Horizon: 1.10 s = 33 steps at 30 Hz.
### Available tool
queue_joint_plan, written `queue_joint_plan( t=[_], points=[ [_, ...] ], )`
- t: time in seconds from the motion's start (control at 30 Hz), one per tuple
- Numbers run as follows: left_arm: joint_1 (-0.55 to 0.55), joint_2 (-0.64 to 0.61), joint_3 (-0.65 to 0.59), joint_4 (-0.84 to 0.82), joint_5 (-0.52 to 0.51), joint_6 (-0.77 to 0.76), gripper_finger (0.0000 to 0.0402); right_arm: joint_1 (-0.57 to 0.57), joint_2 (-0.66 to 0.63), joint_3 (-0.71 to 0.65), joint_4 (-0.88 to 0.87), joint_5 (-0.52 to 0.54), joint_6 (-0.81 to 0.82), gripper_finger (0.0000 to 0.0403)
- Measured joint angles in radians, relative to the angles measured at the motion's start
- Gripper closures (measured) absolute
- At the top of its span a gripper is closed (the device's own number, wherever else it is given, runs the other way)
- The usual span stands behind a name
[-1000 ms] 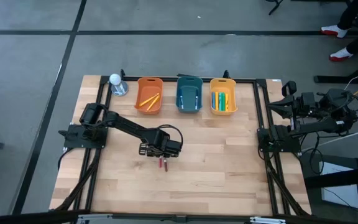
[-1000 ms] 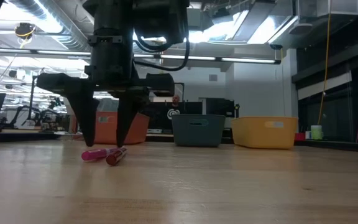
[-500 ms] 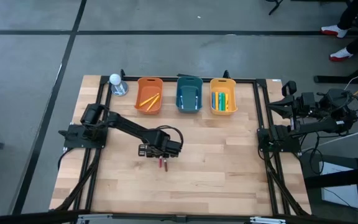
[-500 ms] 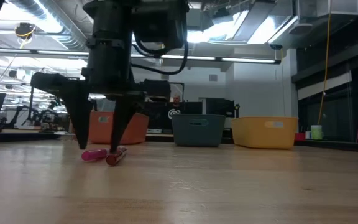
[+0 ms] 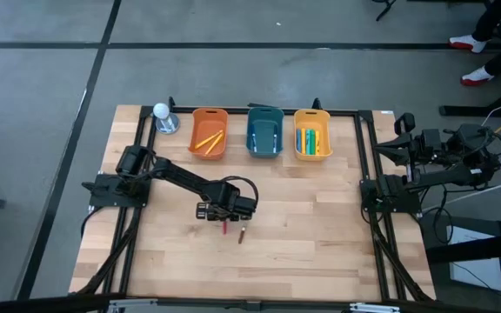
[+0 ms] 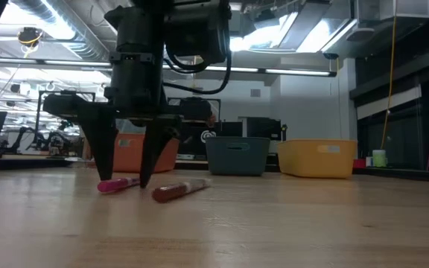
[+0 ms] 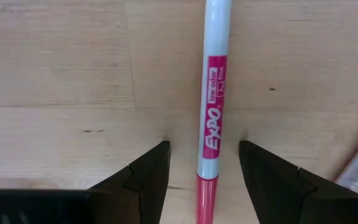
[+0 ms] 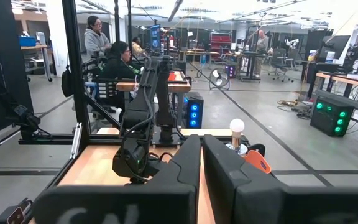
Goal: Pick & Place Markers
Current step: Put the pink marker pen into the blue bin
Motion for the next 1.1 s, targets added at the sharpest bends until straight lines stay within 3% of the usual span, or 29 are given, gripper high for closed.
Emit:
queue_joint_plan(
  t=[0.4, 0.93, 1.1],
  points=[
    [0.0, 0.003, -0.001, 0.003, 0.003, 0.001, 0.0223, 0.0, 0.0, 0.0, 0.0, 0.0, 0.0, 0.0382],
    [0.0, 0.005, -0.002, 0.008, 0.011, -0.007, 0.036, 0.0, 0.0, 0.0, 0.0, 0.0, 0.0, 0.0382],
    [0.0, 0.005, -0.002, 0.006, 0.011, -0.01, 0.0374, 0.0, 0.0, 0.0, 0.0, 0.0, 0.0, 0.0382]
  ],
)
